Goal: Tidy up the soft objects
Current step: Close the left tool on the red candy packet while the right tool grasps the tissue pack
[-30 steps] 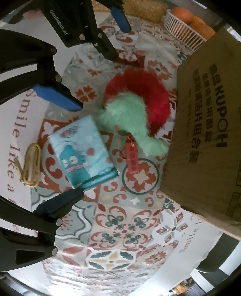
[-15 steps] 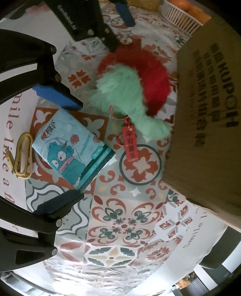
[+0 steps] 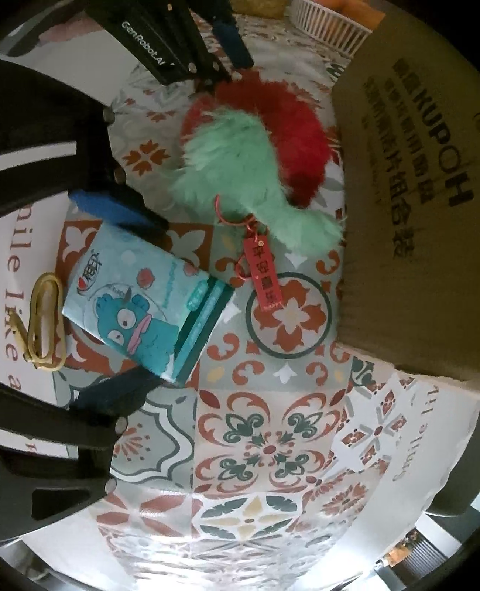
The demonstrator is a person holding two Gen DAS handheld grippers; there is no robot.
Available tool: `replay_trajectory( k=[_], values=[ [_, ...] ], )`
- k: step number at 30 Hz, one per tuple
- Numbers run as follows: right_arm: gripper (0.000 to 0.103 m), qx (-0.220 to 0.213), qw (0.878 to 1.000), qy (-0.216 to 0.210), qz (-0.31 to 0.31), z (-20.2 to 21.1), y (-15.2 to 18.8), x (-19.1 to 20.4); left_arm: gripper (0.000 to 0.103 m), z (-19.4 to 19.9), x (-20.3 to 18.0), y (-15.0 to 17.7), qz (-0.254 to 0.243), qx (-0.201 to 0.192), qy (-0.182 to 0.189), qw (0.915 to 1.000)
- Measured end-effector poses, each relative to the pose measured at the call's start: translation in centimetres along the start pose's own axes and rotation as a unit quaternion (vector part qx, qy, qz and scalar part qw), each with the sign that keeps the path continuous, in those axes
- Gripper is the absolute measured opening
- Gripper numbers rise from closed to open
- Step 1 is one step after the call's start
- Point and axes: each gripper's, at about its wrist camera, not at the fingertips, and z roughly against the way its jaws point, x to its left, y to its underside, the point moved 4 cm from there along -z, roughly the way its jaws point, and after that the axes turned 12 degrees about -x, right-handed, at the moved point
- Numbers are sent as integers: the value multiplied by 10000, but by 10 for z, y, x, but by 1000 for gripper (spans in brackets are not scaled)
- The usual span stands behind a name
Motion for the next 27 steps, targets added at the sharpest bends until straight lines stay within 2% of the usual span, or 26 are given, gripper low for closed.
replay_trajectory(
  k=[1, 2, 7, 11, 22, 27],
  values=[
    [65, -21, 10000, -14, 2, 1, 1, -1, 27, 1, 0, 2, -1, 7, -22, 10000],
    [64, -27, 10000, -24, 17, 2, 1, -1, 24, 3, -1, 3, -11, 17, -22, 10000],
    [61, -86, 9999, -120, 35, 10, 10, -4, 24, 10, -6, 17, 115, 68, 272, 9995],
    [60, -287, 9988, -373, -103, 19, 18, -8, 24, 20, -9, 25, 206, 27, 410, 9989],
    [59, -772, 9952, -597, -71, 65, 22, -13, 24, 69, 0, 24, 208, -454, 512, 9974],
    [57, -1002, 9929, -644, 27, 89, 22, -8, 24, 98, -11, 28, 270, -685, 637, 9952]
  ],
)
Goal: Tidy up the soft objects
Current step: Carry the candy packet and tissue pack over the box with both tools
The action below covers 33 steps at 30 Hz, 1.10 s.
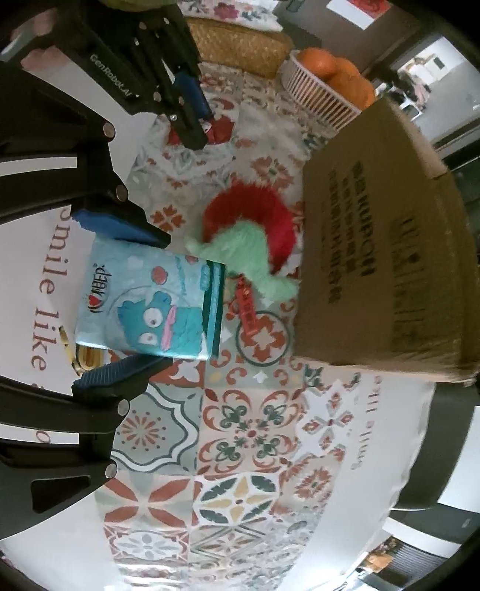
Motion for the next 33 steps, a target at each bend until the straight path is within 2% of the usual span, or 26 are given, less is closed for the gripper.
replay_trajectory(
  k=[7, 18, 33],
  values=[
    [55, -413, 9990, -9, 163, 26, -19, 17, 24, 23, -2, -11, 36, -299, 61, 9995],
    [54, -583, 9982, -140, 70, 34, -26, 20, 24, 39, -7, -23, -1, -523, 135, 9985],
    [54, -1442, 9890, -307, 138, 82, -73, 31, 24, 82, -11, -82, -152, -1304, 148, 9912]
  ],
)
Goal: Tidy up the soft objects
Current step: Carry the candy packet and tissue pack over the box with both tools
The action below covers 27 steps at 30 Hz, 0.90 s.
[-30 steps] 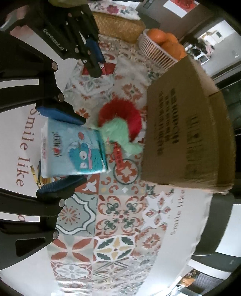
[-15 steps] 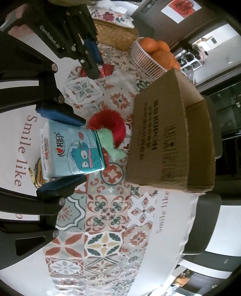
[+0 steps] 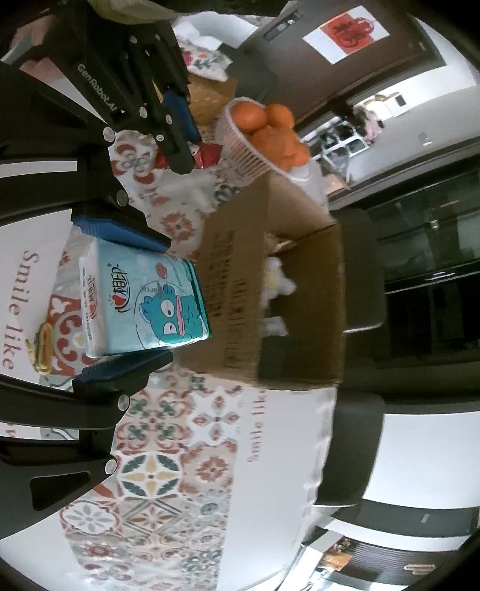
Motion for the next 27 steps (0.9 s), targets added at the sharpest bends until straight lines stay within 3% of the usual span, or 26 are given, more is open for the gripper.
replay_trajectory(
  k=[10, 27],
  values=[
    [54, -523, 9986, -96, 8, 18, -40, 4, 24, 13, -6, -41, -144, -438, 16, 9989],
    [54, -842, 9963, -179, -15, 6, -87, -1, 24, -13, -3, -86, -153, -542, 9, 9984]
  ],
)
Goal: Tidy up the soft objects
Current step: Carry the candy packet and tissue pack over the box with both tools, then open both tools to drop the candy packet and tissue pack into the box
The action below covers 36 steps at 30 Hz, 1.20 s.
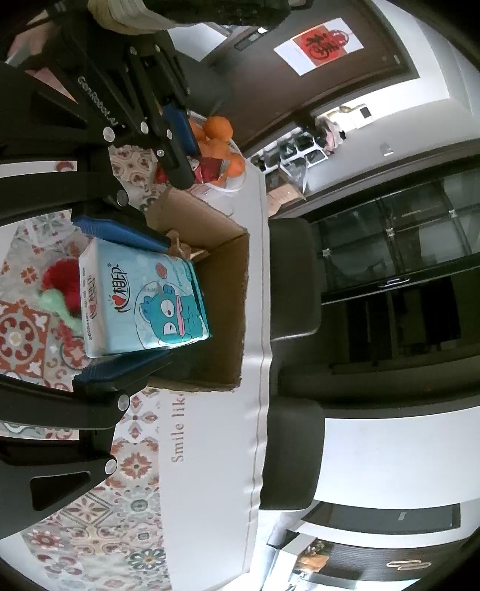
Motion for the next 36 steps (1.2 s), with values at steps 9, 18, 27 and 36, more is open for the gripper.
replay_trajectory(
  k=[9, 18, 27, 36],
  values=[
    [55, 64, 10000, -30, 16, -24, -17, -3, 24, -30, 4, -13, -42, 141, -25, 9999],
    [55, 377, 9993, 15, 14, -59, -21, -13, 24, -70, 10, -11, -138, 512, -87, 9986],
    [55, 774, 9969, 94, 96, -94, -12, -19, 25, -106, 19, 1, -197, 948, -177, 9951],
    [60, 1114, 9936, 200, 33, -122, -2, -26, 47, -117, 26, 11, -230, 1094, -245, 9934]
  ],
)
